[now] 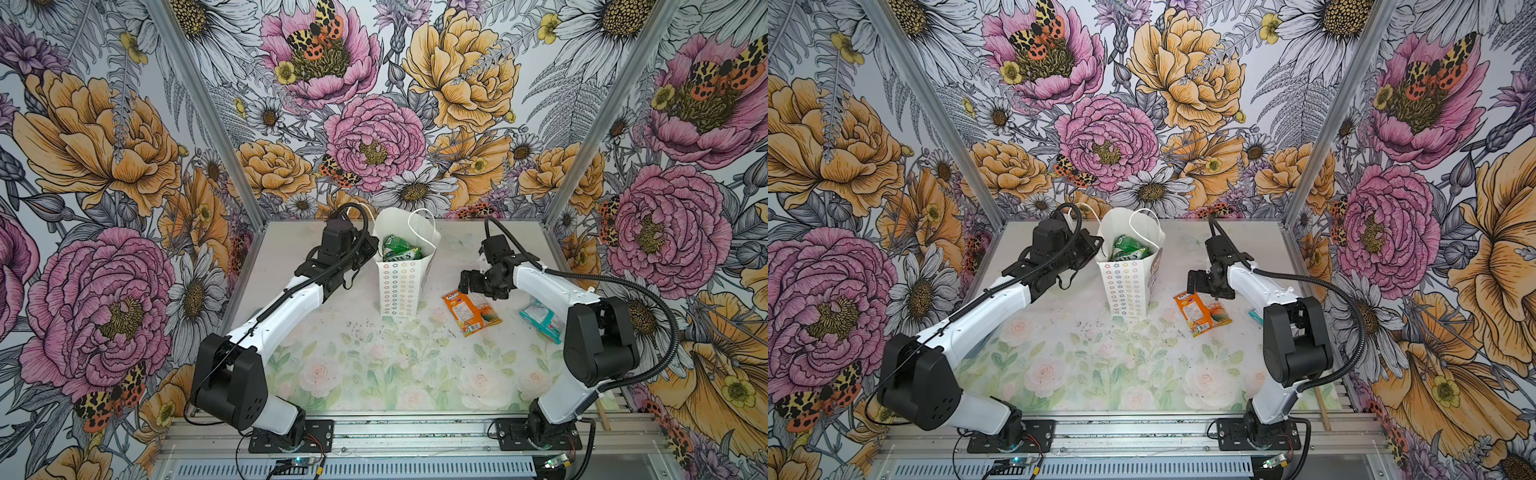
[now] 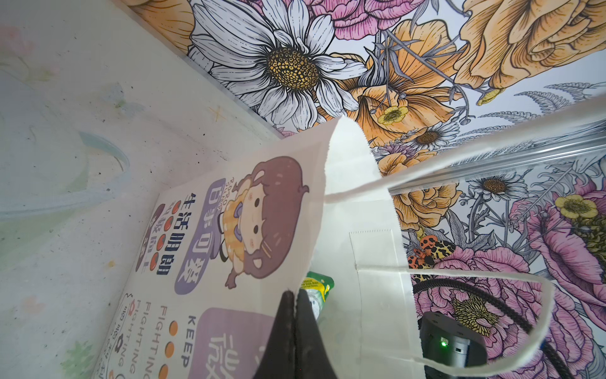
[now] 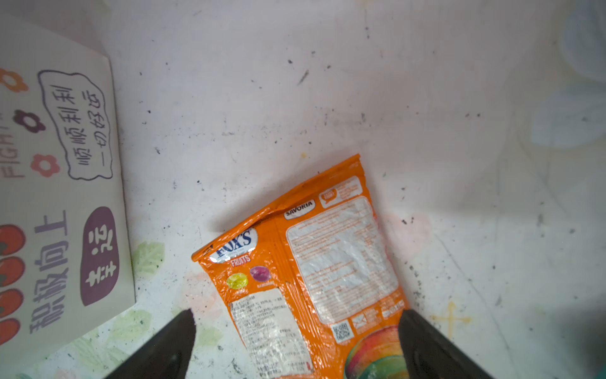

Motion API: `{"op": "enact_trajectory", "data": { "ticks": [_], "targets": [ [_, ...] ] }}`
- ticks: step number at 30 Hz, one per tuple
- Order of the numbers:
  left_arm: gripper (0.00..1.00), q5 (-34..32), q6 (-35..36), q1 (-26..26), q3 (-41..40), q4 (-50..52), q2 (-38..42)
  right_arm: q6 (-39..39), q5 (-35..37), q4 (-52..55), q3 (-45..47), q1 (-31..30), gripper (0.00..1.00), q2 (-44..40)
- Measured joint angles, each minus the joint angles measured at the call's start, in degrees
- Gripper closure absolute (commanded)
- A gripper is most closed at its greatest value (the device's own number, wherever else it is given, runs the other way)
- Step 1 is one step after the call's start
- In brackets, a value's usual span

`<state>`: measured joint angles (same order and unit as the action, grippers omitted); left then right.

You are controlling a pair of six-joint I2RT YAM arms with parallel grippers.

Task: Place the snacks into the paper bag
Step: Move the snack to the middle-right of the table.

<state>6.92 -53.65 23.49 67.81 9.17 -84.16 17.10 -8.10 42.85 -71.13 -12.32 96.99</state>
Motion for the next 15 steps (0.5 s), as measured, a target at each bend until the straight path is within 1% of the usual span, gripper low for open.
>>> {"op": "enact_trajectory", "data": {
  "ticks": [4,8,11,15],
  "targets": [
    [1.0,0.0,0.0,0.0,0.0,0.0,0.0,-9.2,-0.5,3.1,-2.3,0.0,0.01,-0.3],
    [1.0,0.0,0.0,0.0,0.0,0.0,0.0,-15.8,0.9,6.8,-4.5,0.0,0.01,0.1],
    [1.0,0.0,0.0,0.3,0.0,0.0,0.0,-18.8,2.0,9.3,-6.2,0.0,0.01,2.2],
    [1.0,0.0,0.0,0.4,0.0,0.0,0.0,-20.5,3.0,12.1,-6.6,0.0,0.01,6.4]
  ]
}}
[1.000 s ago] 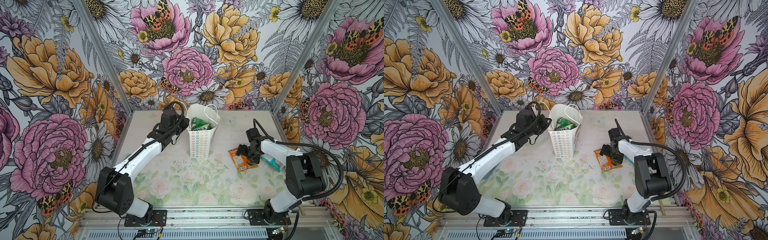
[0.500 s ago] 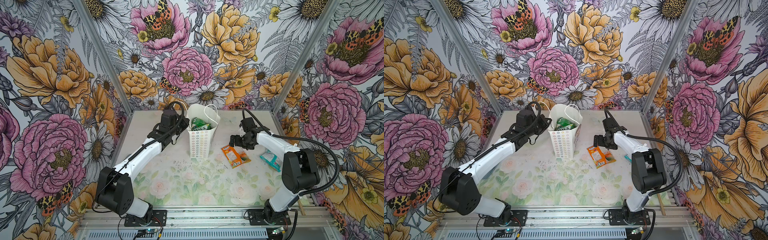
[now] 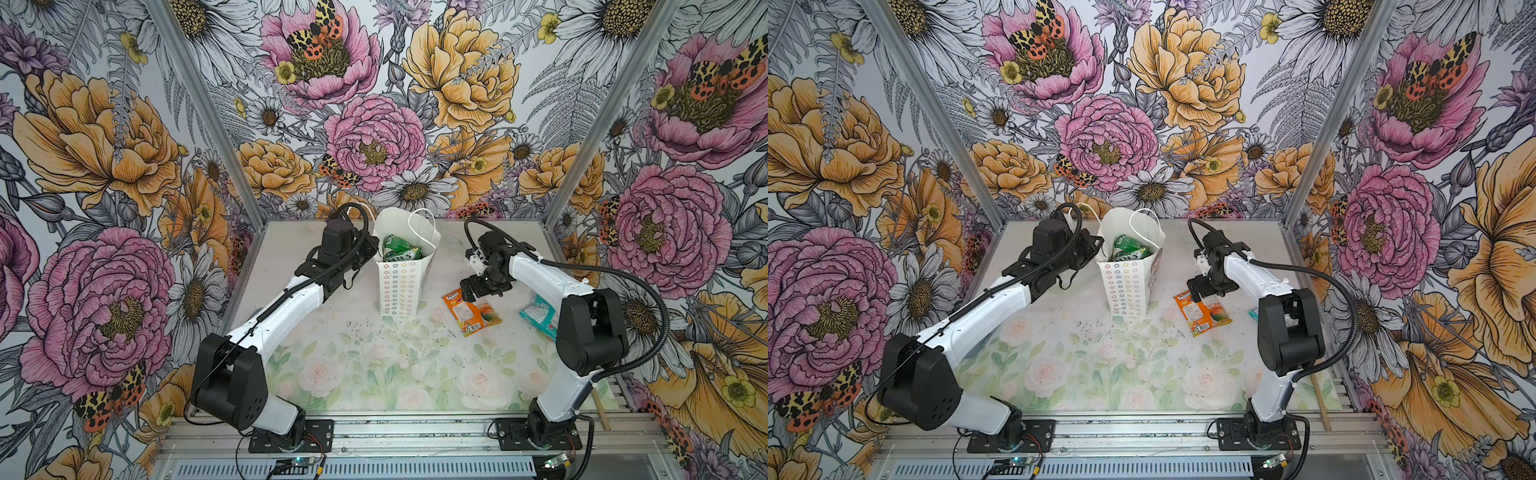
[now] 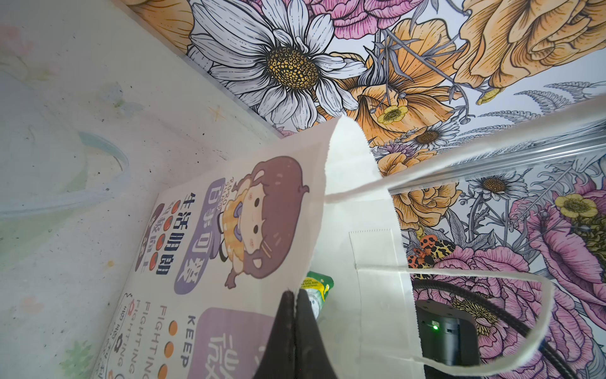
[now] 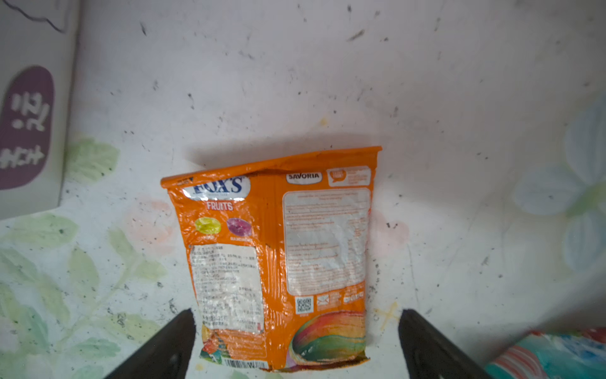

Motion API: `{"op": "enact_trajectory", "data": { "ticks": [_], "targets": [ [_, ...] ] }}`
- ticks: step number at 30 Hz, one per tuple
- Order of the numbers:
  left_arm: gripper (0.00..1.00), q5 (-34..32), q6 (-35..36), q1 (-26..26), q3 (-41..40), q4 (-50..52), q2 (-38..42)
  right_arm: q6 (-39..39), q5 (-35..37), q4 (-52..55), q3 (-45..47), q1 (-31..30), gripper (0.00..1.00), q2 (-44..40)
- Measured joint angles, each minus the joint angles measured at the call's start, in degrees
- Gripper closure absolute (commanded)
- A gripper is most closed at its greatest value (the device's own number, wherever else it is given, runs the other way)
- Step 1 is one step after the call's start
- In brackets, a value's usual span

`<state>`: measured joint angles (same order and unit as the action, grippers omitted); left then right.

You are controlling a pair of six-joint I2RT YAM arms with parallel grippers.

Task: Place the snacks into the paper bag
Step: Move the snack to the middle-right of the table, then pick up the snack from the middle-right of the table.

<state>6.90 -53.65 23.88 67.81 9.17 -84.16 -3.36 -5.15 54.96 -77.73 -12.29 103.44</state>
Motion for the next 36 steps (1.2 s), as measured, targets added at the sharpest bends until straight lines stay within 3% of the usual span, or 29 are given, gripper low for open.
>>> {"op": "enact_trajectory", "data": {
  "ticks": [14,19,24,29,36],
  "targets": [
    [1.0,0.0,0.0,0.0,0.0,0.0,0.0,0.8,1.9,2.7,0.0,-0.1,0.02,7.0],
    [1.0,0.0,0.0,0.0,0.0,0.0,0.0,1.9,1.0,2.9,0.0,-0.5,0.07,8.5],
    [1.0,0.0,0.0,0.0,0.0,0.0,0.0,3.3,0.6,2.9,0.1,-0.9,0.19,8.8],
    [1.0,0.0,0.0,0.0,0.0,0.0,0.0,5.0,-0.4,1.7,1.4,-1.0,0.41,7.8],
    [1.0,0.0,0.0,0.0,0.0,0.0,0.0,6.8,-1.6,0.5,3.7,-1.0,0.61,4.8]
  ]
}}
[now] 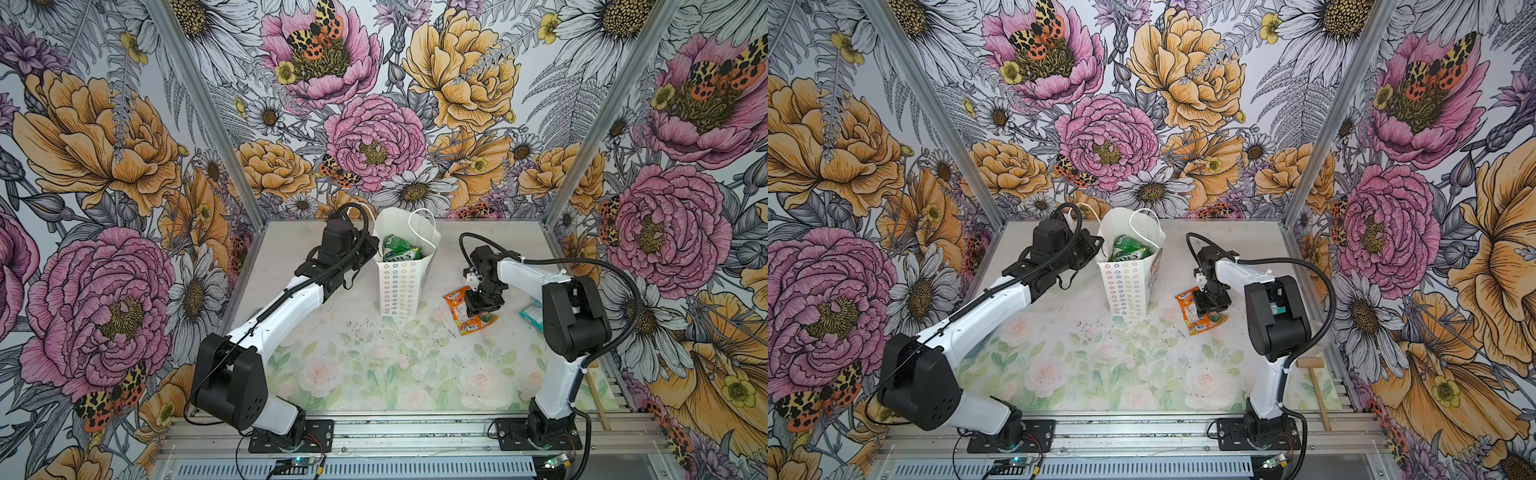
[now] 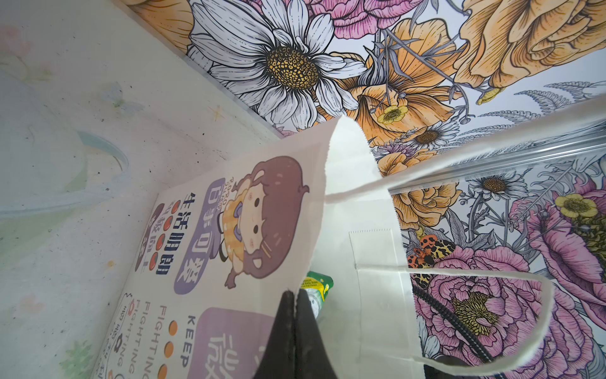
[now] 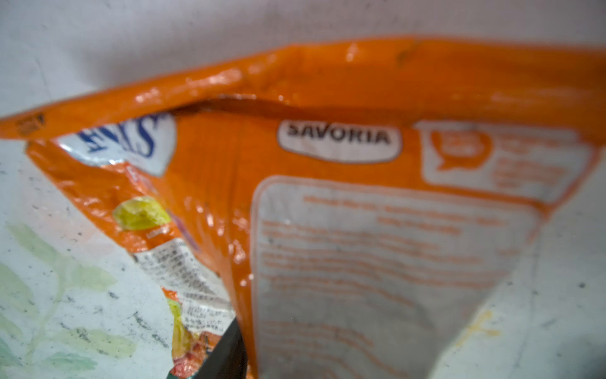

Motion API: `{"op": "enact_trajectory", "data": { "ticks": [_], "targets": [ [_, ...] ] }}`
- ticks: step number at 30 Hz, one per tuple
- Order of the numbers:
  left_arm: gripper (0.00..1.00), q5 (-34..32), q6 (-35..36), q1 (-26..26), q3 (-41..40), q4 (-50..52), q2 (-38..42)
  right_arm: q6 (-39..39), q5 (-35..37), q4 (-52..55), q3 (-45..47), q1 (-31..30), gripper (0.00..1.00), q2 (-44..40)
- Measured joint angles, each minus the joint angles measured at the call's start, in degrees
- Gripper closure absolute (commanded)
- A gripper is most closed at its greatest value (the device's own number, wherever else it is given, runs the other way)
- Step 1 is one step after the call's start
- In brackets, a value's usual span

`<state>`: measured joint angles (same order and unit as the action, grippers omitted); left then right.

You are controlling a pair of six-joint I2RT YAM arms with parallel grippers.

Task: Place the snacks into the paper bag
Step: Pick up the snack from the middle-right of the table.

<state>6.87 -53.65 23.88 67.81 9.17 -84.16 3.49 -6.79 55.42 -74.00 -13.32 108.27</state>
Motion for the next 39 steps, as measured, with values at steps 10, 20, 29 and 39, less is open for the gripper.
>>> {"op": "enact_trajectory", "data": {
  "ticks": [10,20,29,39],
  "targets": [
    [1.0,0.0,0.0,0.1,0.0,0.0,0.0,2.6,-4.8,-0.4,1.2,1.0,1.0,-7.0],
    [1.0,-0.4,0.0,0.3,0.0,0.0,0.0,5.2,-9.0,-0.4,0.9,3.3,1.0,-14.3],
    [1.0,-0.4,0.0,0.3,0.0,0.0,0.0,12.5,-10.0,0.5,-13.3,4.6,1.0,-22.1],
    [1.0,-0.4,0.0,0.4,0.1,0.0,0.0,22.9,-6.1,-6.8,-31.8,0.6,1.0,-28.7]
  ]
}}
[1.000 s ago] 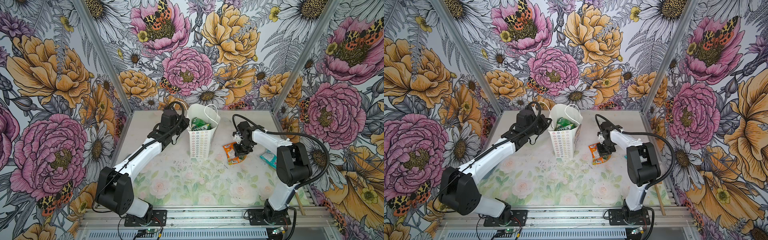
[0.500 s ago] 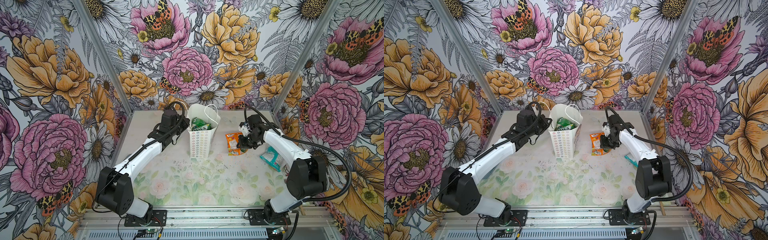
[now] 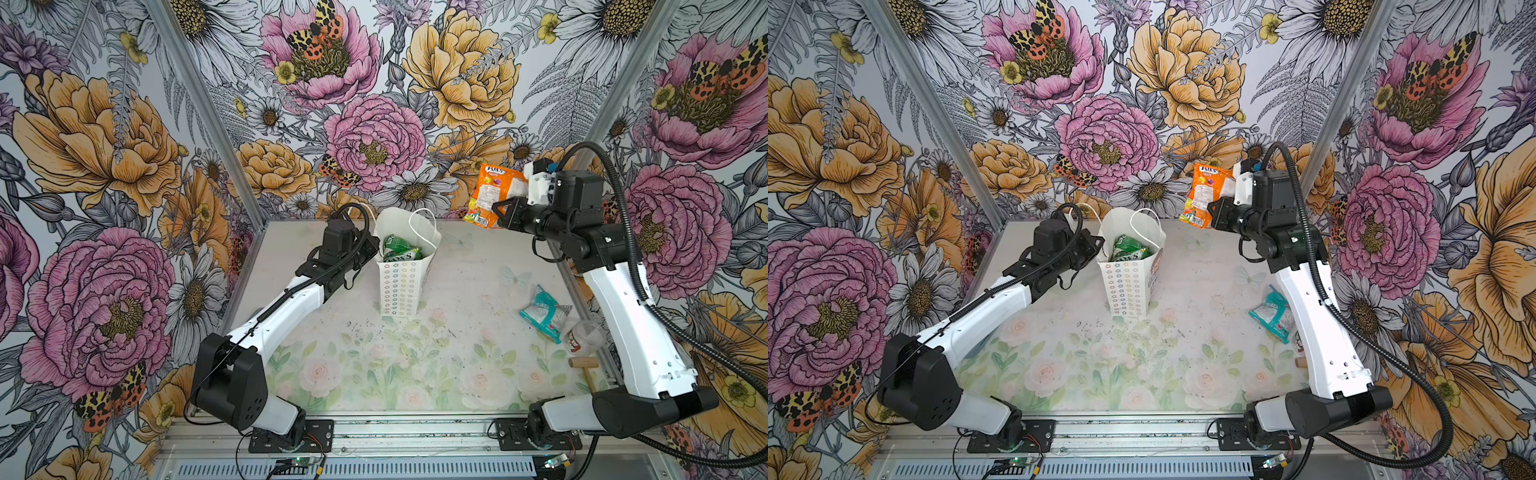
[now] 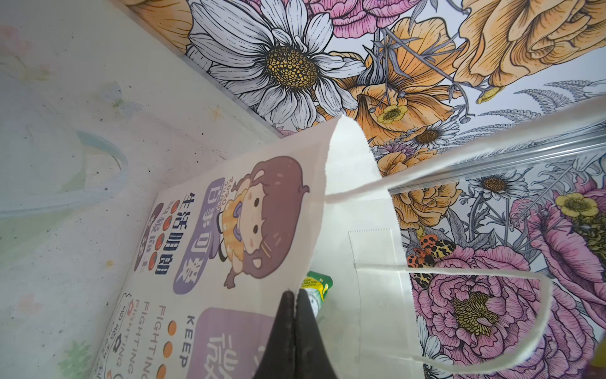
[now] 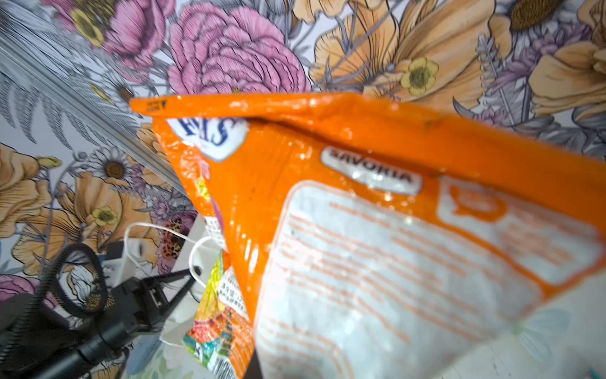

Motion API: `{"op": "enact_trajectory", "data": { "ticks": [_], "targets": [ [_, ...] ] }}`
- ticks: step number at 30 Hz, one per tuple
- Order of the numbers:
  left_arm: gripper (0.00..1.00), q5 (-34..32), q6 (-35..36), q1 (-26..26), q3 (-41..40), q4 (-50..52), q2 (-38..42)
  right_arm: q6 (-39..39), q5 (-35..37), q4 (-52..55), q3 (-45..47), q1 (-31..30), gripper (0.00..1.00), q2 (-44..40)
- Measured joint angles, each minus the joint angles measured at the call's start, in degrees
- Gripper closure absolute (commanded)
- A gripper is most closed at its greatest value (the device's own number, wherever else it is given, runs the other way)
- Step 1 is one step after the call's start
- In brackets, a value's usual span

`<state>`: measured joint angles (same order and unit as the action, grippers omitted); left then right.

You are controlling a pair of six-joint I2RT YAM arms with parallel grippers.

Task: Place the snacks into the paper bag
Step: Pick up the snack from the middle-right of the table, then place the snack in the paper bag.

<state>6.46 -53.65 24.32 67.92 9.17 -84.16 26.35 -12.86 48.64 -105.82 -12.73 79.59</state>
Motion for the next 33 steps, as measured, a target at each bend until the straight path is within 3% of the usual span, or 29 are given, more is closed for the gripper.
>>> {"op": "enact_trajectory", "data": {
  "ticks": [11,21,33],
  "targets": [
    [1.0,-1.0,0.0,0.8,0.3,0.2,0.0,7.3,8.3,-14.6,-1.7,-12.0,1.0,1.9],
    [1.0,-1.5,0.0,1.2,0.5,0.5,0.0,10.9,14.0,-28.3,-3.3,-23.1,1.0,11.8],
    [1.0,-1.7,0.0,1.4,0.5,0.5,0.0,12.4,20.4,-31.4,-4.0,-26.5,1.0,20.3]
  ]
}}
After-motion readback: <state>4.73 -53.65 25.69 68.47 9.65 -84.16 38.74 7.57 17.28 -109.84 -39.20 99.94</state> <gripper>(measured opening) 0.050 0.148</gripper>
